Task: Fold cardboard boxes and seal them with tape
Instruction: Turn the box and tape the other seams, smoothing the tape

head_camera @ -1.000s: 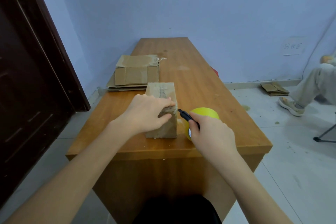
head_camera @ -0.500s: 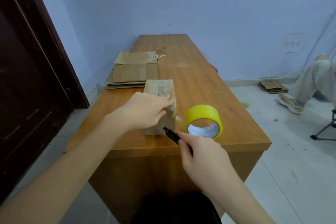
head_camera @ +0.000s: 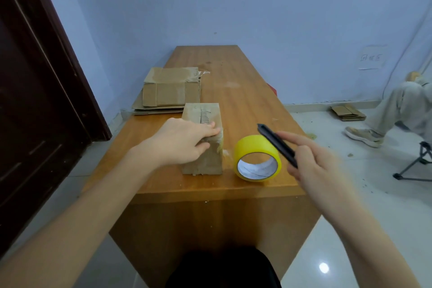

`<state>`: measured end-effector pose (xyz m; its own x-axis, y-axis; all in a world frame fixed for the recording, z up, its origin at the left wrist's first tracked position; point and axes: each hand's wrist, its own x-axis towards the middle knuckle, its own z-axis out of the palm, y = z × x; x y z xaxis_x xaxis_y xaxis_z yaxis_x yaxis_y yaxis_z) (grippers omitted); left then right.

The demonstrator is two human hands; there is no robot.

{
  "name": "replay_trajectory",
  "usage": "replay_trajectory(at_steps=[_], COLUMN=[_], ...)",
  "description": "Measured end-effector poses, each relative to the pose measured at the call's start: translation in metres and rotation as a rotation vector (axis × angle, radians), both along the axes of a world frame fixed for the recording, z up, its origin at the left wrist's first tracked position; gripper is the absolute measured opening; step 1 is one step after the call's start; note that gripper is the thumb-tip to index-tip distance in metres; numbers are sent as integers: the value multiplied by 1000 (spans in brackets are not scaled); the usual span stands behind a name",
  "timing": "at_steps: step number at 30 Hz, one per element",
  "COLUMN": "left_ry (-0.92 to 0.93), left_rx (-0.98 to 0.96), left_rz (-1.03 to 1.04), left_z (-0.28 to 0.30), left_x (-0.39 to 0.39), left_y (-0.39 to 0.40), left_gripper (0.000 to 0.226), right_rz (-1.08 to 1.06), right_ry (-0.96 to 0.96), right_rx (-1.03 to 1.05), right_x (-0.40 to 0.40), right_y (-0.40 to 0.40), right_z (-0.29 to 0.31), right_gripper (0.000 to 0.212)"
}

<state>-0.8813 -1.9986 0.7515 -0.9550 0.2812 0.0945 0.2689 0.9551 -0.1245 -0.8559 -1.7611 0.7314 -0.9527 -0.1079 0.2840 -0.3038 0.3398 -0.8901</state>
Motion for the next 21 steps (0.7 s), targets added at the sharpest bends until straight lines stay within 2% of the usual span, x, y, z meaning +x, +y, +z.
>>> replay_trajectory(at_steps=[2, 5, 7, 11, 21], left_ry=[5, 24, 34, 27, 26], left_rx=[6, 14, 12, 11, 24], left_rz=[-3, -15, -18, -9, -2], left_z=[0, -1, -1, -1, -1], left_x=[0, -2, -5, -5, -5], left_y=[1, 0, -1, -1, -1], left_gripper=[48, 48, 47, 48, 49], right_rz=[-89, -176, -198, -264, -448], right_ry=[-8, -47, -59, -62, -43], right_rx=[-61, -76, 8, 162, 575], right_x=[-15, -40, -56, -86, -114], right_y=[6, 16, 20, 25, 13], right_z=[-3, -14, -29, -65, -107], right_gripper=[39, 21, 13, 13, 22])
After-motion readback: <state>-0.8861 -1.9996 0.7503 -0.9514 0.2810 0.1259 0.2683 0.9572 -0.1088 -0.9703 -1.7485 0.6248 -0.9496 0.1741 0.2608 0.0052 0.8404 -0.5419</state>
